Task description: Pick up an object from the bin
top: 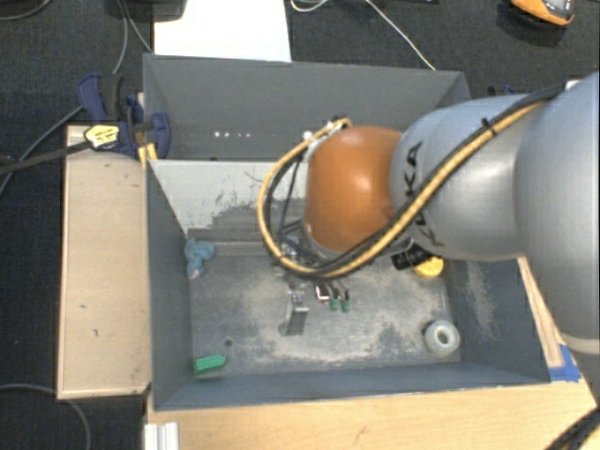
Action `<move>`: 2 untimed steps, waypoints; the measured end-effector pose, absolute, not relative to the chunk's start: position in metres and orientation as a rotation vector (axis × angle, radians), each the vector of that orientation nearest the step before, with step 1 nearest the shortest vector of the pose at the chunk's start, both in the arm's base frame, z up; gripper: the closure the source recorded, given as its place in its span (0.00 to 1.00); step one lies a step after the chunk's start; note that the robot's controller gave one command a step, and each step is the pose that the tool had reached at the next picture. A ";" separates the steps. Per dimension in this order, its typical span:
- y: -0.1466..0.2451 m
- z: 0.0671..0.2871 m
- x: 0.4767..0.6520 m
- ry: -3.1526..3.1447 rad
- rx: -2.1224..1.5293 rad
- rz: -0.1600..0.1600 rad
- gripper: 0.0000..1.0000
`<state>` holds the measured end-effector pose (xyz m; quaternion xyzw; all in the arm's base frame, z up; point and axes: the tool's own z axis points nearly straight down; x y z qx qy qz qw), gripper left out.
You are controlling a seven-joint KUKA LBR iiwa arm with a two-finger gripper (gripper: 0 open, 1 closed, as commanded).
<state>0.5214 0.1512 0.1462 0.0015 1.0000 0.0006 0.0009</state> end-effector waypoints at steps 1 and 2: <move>0.072 0.070 0.586 3.117 -0.402 0.001 0.00; 0.089 0.118 0.552 3.135 -0.116 0.004 0.00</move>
Offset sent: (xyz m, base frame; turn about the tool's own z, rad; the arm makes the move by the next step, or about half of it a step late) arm 0.0301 -0.0632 -0.0299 -0.0768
